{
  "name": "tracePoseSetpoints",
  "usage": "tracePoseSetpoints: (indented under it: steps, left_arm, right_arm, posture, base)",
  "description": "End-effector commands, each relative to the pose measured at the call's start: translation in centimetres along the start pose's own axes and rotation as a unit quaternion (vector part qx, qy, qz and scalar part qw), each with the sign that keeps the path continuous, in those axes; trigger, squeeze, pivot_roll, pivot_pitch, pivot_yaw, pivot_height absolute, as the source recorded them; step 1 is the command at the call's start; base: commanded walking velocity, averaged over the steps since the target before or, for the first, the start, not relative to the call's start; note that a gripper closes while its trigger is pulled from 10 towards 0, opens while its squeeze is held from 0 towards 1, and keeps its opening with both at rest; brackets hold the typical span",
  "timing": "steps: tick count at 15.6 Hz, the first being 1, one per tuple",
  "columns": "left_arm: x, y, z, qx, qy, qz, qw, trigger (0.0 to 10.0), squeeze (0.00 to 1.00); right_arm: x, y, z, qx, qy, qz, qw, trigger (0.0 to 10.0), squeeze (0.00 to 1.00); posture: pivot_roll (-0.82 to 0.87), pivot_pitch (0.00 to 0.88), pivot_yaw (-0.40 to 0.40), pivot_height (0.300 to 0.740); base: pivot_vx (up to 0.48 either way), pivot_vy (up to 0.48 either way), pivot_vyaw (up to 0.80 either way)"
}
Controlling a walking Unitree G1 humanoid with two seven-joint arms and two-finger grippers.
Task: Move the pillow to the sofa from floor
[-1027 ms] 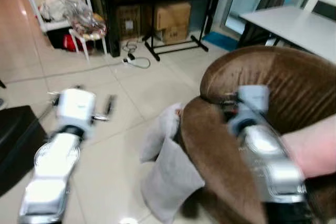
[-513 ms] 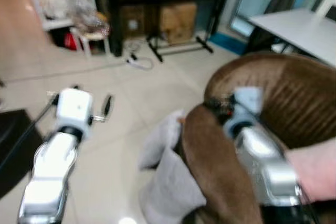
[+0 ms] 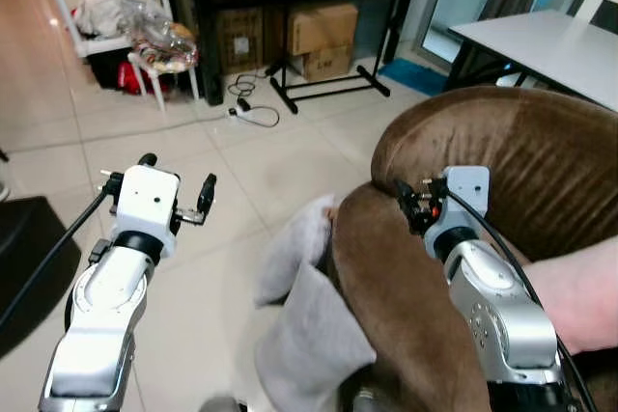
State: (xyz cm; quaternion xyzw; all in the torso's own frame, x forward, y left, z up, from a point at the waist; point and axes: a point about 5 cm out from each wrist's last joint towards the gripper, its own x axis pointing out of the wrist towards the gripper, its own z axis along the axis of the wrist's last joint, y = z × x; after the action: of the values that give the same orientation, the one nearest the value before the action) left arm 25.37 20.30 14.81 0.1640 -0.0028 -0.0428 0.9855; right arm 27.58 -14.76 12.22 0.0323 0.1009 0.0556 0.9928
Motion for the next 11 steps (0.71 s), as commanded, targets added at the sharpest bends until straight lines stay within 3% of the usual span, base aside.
tracePoseSetpoints:
  steps: [1,11]
  left_arm:
    - [-0.02,-0.04,0.04,0.005,-0.002,-0.001,1.000,10.0,0.00]
    - [-0.12,0.12,-0.08,0.002,-0.004,0.010,1.000,10.0,0.00]
  right_arm:
    - [-0.04,-0.15,0.15,0.003,-0.005,-0.003,1.000,10.0,0.00]
    - [0.01,-0.10,0.11,-0.004,-0.007,-0.004,1.000,10.0,0.00]
  posture:
    - [-0.02,0.000,-0.067,0.640]
    - [-0.02,0.000,-0.067,0.535]
  base:
    - [0.000,0.000,0.00]
    - [0.000,0.000,0.00]
